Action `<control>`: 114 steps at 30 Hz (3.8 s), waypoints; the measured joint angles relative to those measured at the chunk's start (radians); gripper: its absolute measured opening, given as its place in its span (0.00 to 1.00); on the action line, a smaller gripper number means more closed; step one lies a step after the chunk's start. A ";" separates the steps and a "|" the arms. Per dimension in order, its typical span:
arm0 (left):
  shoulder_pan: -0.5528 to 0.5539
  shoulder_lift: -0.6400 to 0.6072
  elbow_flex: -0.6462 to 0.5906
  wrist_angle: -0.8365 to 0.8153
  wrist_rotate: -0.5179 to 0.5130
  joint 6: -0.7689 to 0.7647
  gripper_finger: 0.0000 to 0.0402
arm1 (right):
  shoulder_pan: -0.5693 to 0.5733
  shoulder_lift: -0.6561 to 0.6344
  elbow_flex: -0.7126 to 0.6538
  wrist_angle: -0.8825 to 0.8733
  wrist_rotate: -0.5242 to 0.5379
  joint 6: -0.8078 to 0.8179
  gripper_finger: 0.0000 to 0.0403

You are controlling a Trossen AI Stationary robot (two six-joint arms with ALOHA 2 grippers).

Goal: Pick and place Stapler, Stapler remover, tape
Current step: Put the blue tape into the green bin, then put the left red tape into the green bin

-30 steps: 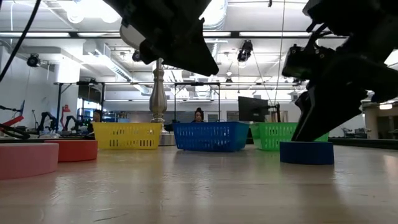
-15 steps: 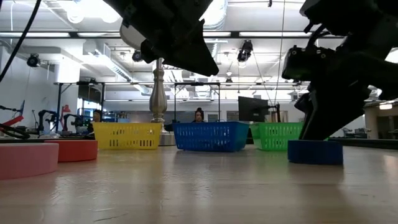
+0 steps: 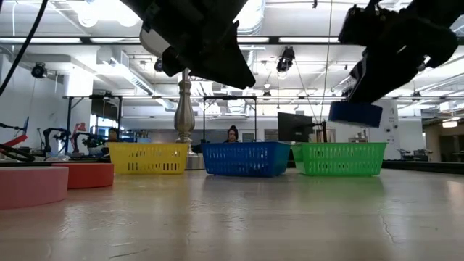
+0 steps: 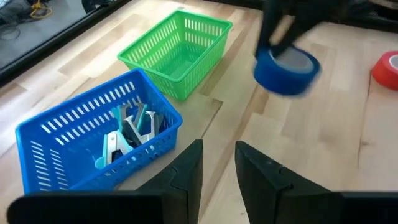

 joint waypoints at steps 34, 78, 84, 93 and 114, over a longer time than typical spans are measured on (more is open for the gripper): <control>-0.013 0.001 -0.083 0.022 0.000 -0.244 0.24 | -0.425 -0.077 -0.130 -0.130 0.035 -0.035 0.12; -0.150 -0.012 -0.056 -0.270 0.056 -0.523 0.24 | -0.228 -0.064 0.026 -0.152 0.045 -0.053 0.36; -0.150 -0.013 -0.071 -0.481 0.145 -0.726 0.24 | -0.228 -0.064 0.025 -0.152 0.045 -0.053 0.37; -0.150 -0.013 -0.084 -0.493 0.176 -0.764 0.30 | -0.228 -0.064 0.024 -0.152 0.045 -0.053 0.36; -0.150 -0.010 -0.067 -0.666 0.281 -0.912 0.31 | -0.228 -0.064 0.024 -0.151 0.045 -0.053 0.36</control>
